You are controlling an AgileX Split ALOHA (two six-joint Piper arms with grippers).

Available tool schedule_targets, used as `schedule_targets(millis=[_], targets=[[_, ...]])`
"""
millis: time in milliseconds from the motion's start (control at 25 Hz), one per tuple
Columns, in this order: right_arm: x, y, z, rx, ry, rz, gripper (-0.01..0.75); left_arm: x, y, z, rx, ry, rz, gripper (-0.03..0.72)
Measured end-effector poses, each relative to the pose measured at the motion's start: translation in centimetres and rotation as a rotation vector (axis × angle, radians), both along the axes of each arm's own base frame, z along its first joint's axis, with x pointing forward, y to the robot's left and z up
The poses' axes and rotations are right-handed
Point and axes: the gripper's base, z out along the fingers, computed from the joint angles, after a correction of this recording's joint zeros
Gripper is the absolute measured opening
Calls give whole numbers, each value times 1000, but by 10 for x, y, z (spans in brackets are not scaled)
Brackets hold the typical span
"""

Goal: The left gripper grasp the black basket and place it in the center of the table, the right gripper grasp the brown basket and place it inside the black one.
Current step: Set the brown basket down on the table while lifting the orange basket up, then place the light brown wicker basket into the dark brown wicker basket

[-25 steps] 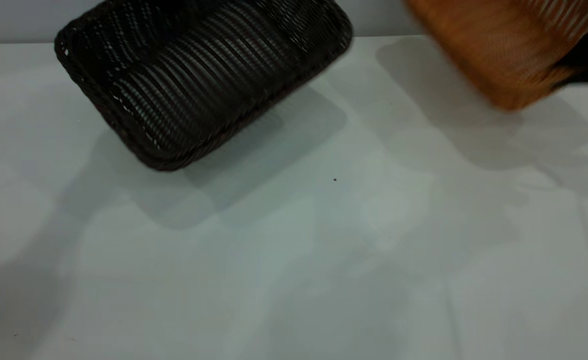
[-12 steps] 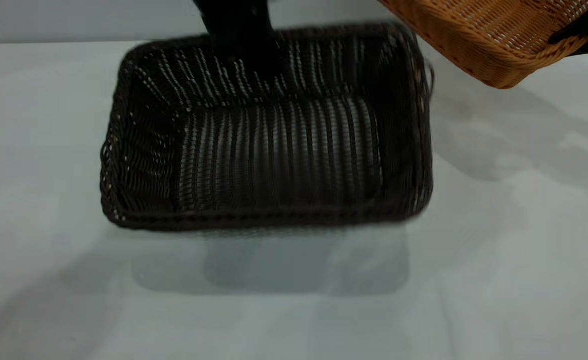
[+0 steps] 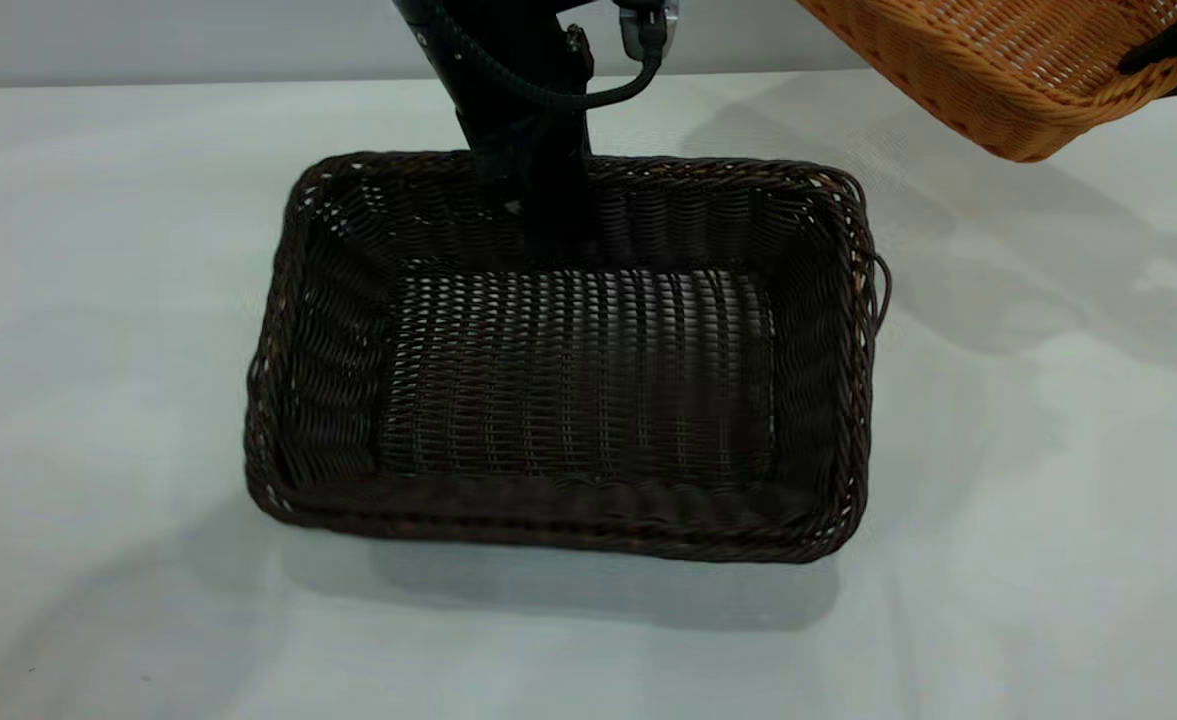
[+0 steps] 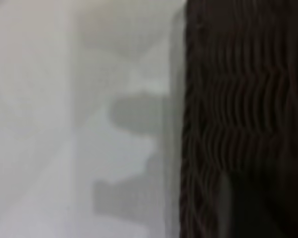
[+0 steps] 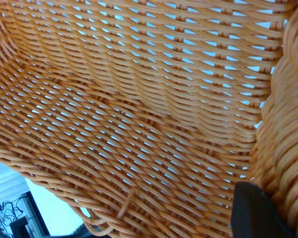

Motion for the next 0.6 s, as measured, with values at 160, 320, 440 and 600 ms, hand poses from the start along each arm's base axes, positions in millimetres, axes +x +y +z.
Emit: schedule_targets(millis=[160,320,440,600], targets=[[-1,1,8,-14,-21,20,69,4,-1,1,-12,-41,17,456],[-5,2,26,-43,-55,68,69,9,2,14,-35,-70,91,551],[-11,6,40,-47,-58,121,69,20,22,41,-75,-74,238,563],[-21,25,51,-55,-17,256,69,41,81,79,-124,-44,512,563]])
